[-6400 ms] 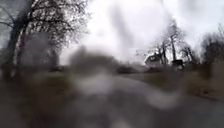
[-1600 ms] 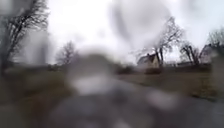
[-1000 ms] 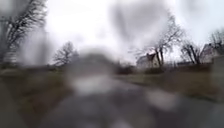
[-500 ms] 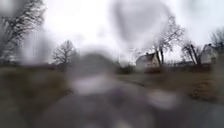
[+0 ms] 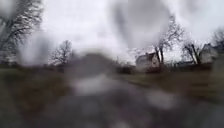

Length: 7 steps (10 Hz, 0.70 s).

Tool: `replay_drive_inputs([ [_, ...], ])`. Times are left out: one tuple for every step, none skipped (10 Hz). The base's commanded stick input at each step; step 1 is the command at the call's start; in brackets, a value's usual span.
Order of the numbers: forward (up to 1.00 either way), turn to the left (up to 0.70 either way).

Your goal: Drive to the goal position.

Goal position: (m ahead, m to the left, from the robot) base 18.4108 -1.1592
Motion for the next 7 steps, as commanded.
replay_drive_inputs([
  [0.85,0.0],
  [0.85,0.0],
  [0.85,0.0],
  [0.85,0.0],
  [0.85,0.0],
  [0.85,0.0],
  [0.85,0.0],
])
